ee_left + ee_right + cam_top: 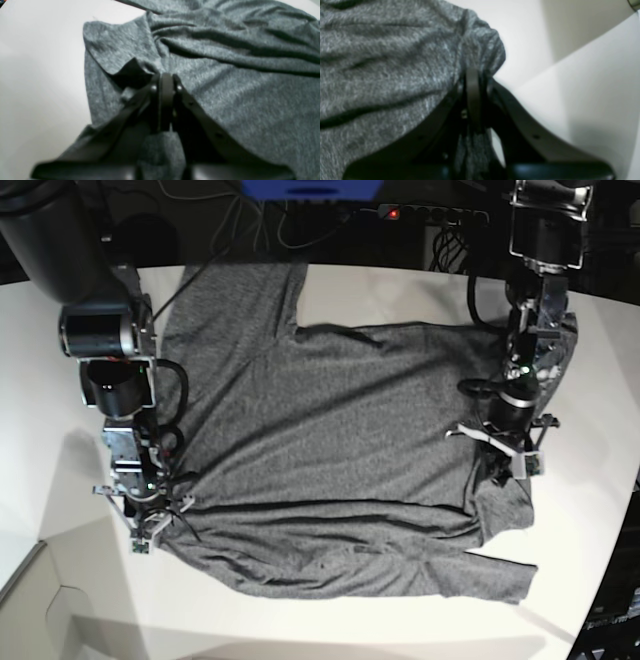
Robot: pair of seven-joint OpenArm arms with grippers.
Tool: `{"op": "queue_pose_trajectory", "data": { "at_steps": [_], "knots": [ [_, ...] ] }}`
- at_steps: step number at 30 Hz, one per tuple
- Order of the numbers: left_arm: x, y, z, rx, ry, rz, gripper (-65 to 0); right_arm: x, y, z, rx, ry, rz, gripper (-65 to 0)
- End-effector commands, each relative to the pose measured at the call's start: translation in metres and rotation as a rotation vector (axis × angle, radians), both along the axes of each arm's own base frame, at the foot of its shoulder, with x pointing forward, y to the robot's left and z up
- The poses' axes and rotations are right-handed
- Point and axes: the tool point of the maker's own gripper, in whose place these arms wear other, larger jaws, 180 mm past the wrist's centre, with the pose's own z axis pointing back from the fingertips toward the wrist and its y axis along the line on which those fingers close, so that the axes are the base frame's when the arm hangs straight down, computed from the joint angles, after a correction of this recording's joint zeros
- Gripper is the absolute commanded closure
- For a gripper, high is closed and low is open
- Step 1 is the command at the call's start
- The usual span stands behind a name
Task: Layout the t-shirt on the table in an organized manner, then fold the t-shirt properly
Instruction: 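Grasp the side edge with the left gripper and pull it toward the hem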
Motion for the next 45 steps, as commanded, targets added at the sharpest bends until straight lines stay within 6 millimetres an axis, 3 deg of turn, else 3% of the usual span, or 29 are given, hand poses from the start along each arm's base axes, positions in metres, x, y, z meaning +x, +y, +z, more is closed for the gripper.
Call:
{"op": "queue_pose_trajectory", "data": {
  "at_steps": [1, 7, 10, 12, 14, 21, 24, 32, 40, 45],
  "knots": [
    [0.01, 0.007, 0.022, 0.02, -0.071, 0.003, -0.6, 0.011, -0.005, 0.016, -0.008, -0.03, -0.014, -0.8],
    [-0.001, 0.013, 0.012, 0.036, -0.034, 0.001, -2.2, 0.013, 0.001, 0.016, 0.0, -0.033, -0.01, -0.8],
    [-0.008, 0.015, -0.001, 0.034, 0.049, -0.005, -12.8, 0.013, 0.003, 0.016, 0.001, -0.033, -0.007, -0.8],
    [-0.009, 0.012, 0.001, 0.038, 0.058, -0.015, -21.3, 0.014, 0.004, 0.017, 0.003, -0.034, -0.006, -0.8],
    [-0.013, 0.012, 0.004, 0.037, 0.052, -0.017, -23.6, 0.014, 0.004, 0.017, 0.002, -0.036, -0.006, -0.8],
    [-0.007, 0.054, 0.072, -0.026, -0.141, 0.151, -23.6, 0.014, 0.004, 0.017, 0.002, -0.036, -0.006, -0.8],
    [0.009, 0.068, 0.092, -0.037, -0.195, 0.196, -23.6, 0.012, 0.004, 0.015, 0.002, -0.031, -0.006, -0.8],
    [0.053, 0.097, 0.038, -0.13, -0.049, 0.309, -23.8, 0.005, 0.002, 0.007, 0.0, -0.014, -0.007, -0.8],
    [0.084, 0.095, 0.006, -0.211, 0.065, 0.36, -23.8, 0.003, 0.002, 0.005, 0.0, -0.01, -0.007, -0.8],
    [0.091, 0.095, -0.013, -0.249, 0.14, 0.388, -23.8, 0.003, 0.002, 0.005, 0.0, -0.01, -0.007, -0.8]
  ]
}}
